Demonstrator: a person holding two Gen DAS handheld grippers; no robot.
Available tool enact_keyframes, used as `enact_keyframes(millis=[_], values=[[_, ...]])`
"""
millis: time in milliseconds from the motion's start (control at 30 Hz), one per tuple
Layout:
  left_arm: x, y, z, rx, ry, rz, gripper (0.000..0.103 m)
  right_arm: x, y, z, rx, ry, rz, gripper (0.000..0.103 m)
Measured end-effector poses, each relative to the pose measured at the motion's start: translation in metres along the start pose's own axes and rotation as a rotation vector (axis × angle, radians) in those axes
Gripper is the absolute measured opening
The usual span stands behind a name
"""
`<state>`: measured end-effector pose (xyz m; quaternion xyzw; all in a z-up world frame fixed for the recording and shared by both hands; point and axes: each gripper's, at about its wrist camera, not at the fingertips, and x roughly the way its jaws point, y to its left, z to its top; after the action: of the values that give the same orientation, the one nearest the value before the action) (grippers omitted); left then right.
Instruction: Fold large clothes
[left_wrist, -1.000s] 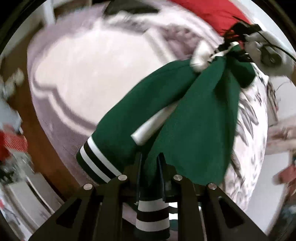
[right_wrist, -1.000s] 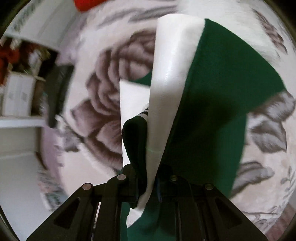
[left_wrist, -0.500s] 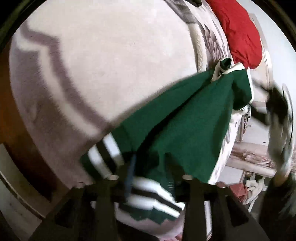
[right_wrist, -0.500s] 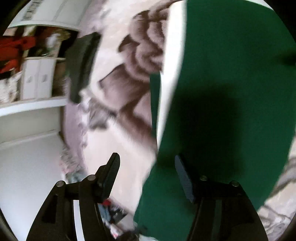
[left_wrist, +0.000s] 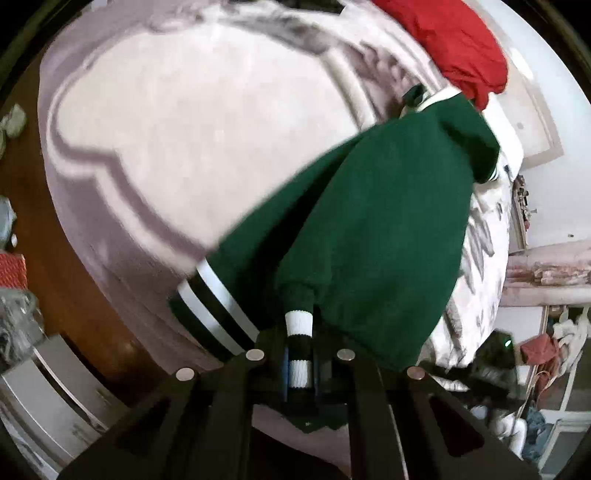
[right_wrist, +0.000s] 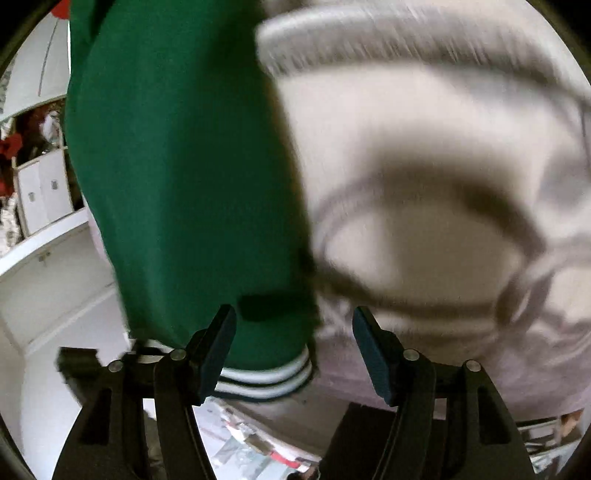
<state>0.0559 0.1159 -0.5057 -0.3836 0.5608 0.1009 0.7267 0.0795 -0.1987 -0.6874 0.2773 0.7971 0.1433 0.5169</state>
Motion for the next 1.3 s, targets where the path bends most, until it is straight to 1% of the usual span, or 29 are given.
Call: enact_keyframes(millis=[67,133,167,233,267,300,367,400,433,467,533,567,600,633,700,733,767,800,833,867,933,967,1000,1033,1067,1100,1133,1233,1300], values=[[0.003,0.008,0.017,0.005,-0.009,0.029,0.006,0.006,-0.007,-0.013,-0.017,0.017,0.038,0.067],[0.020,0.030,0.030,-0.016,0.006,0.051,0.006,0.011,-0.011,-0.024,-0.033,0.023,0.051,0.067],[0.035,0.038,0.037,-0.020,0.029,0.051,0.006,0.014,-0.014,-0.029,-0.035,0.026,0.062,0.067],[0.049,0.044,0.038,-0.016,0.062,0.044,0.007,0.021,-0.019,-0.037,-0.030,0.028,0.089,0.067],[0.056,0.047,0.040,-0.004,0.077,0.035,0.007,0.022,-0.025,-0.042,-0.022,0.025,0.112,0.067],[0.056,0.048,0.042,0.003,0.084,0.027,0.008,0.024,-0.029,-0.046,-0.008,0.023,0.154,0.067],[0.054,0.056,0.041,0.001,0.093,-0.005,0.009,0.033,-0.035,-0.052,0.023,0.018,0.223,0.068],[0.053,0.062,0.041,-0.015,0.103,-0.043,0.009,0.036,-0.036,-0.055,0.028,0.014,0.254,0.069],[0.052,0.063,0.044,-0.028,0.112,-0.073,0.012,0.041,-0.036,-0.057,0.031,0.008,0.310,0.072],[0.048,0.069,0.044,-0.046,0.131,-0.119,0.012,0.044,-0.039,-0.058,0.039,0.006,0.344,0.073],[0.040,0.078,0.047,-0.073,0.173,-0.206,0.016,0.062,-0.040,-0.060,0.076,0.016,0.439,0.074],[0.034,0.082,0.048,-0.082,0.182,-0.223,0.020,0.064,-0.039,-0.058,0.089,0.020,0.458,0.075],[0.030,0.084,0.049,-0.083,0.183,-0.235,0.028,0.073,-0.036,-0.057,0.095,0.015,0.461,0.077],[0.026,0.088,0.050,-0.084,0.186,-0.252,0.046,0.078,-0.033,-0.059,0.092,0.004,0.454,0.078],[0.024,0.091,0.053,-0.077,0.186,-0.267,0.068,0.085,-0.028,-0.063,0.081,-0.014,0.435,0.079],[0.027,0.093,0.053,-0.073,0.187,-0.267,0.068,0.086,-0.027,-0.063,0.077,-0.020,0.431,0.080],[0.038,0.090,0.055,-0.054,0.216,-0.288,0.068,0.086,-0.026,-0.065,0.073,-0.024,0.424,0.081],[0.049,0.088,0.056,-0.033,0.237,-0.284,0.068,0.086,-0.026,-0.066,0.076,-0.028,0.420,0.081],[0.064,0.085,0.059,-0.009,0.256,-0.262,0.068,0.086,-0.026,-0.066,0.079,-0.031,0.420,0.081],[0.077,0.082,0.060,0.008,0.280,-0.266,0.068,0.083,-0.026,-0.064,0.086,-0.035,0.419,0.081],[0.096,0.073,0.062,0.037,0.317,-0.295,0.068,0.081,-0.026,-0.066,0.095,-0.048,0.415,0.081],[0.099,0.070,0.061,0.056,0.313,-0.307,0.068,0.083,-0.024,-0.068,0.095,-0.058,0.408,0.081],[0.100,0.063,0.059,0.090,0.290,-0.313,0.067,0.081,-0.022,-0.070,0.088,-0.075,0.403,0.077],[0.099,0.055,0.057,0.135,0.263,-0.297,0.058,0.080,-0.019,-0.072,0.081,-0.096,0.399,0.065],[0.097,0.046,0.052,0.190,0.235,-0.270,0.045,0.079,-0.016,-0.075,0.077,-0.121,0.383,0.056],[0.093,0.043,0.049,0.209,0.227,-0.262,0.032,0.079,-0.015,-0.078,0.084,-0.143,0.364,0.044],[0.086,0.043,0.045,0.205,0.214,-0.283,0.027,0.076,-0.015,-0.082,0.089,-0.165,0.343,0.037],[0.061,0.044,0.035,0.171,0.188,-0.341,0.024,0.061,-0.011,-0.099,0.083,-0.205,0.315,0.027],[0.038,0.044,0.019,0.186,0.192,-0.339,0.024,0.045,-0.005,-0.121,0.069,-0.213,0.314,0.026]])
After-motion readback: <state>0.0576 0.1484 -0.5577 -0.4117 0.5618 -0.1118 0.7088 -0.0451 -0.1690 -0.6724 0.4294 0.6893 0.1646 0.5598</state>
